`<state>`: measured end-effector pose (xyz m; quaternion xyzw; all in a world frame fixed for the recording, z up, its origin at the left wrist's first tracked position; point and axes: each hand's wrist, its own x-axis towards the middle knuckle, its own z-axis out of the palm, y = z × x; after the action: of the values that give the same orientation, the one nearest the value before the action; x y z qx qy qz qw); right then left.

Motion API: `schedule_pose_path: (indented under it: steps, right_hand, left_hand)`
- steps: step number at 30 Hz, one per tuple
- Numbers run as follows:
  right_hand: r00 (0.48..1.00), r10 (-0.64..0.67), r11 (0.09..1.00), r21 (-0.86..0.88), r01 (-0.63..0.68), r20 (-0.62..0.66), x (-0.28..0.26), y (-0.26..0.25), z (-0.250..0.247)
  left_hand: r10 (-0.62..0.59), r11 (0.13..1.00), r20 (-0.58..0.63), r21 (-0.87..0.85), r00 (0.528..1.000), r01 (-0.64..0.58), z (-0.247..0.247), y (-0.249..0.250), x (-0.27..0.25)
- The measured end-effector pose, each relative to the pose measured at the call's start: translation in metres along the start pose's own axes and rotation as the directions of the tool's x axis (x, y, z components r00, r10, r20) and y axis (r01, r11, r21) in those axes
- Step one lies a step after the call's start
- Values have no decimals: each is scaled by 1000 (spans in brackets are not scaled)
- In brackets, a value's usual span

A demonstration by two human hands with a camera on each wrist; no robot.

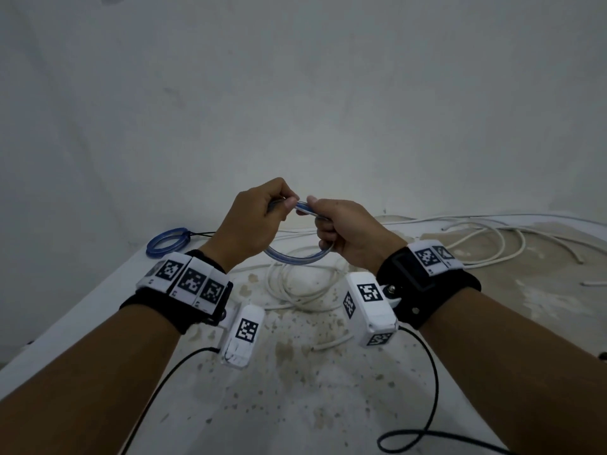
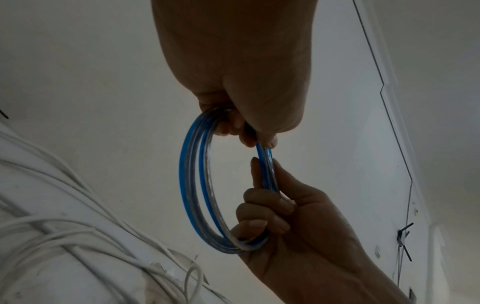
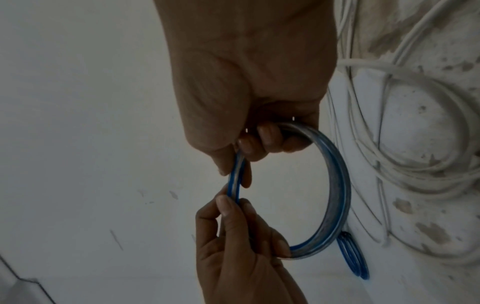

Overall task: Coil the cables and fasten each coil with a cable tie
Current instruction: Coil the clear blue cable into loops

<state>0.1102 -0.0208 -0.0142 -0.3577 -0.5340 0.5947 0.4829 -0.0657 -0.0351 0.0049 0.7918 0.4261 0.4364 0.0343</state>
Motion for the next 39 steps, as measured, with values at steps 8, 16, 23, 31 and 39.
schedule_pose_path:
  steps: [8,16,23,31,39]
  right_hand:
    - [995,-80,997,10,81,-61,1,6,-3]
    - [987,-135,991,8,136,-86,-1,9,-13]
    - [976,-187,982,-53,182,-114,-11,1,-26]
    - [978,-50,997,44,60,-204,-39,-10,-54]
    - [913,-61,983,-184,-15,-402,-77,-2,-97]
  left_hand:
    - [-74,997,46,29,996,72,14,-1,1]
    - [-123,989,62,-76,990,128,29,11,5]
    - [-267,947,-39,-197,963,254,48,25,9]
    - [-212,945,32,-246,977,214,65,56,16]
    - [-107,976,90,-178,990,122,98,91,8]
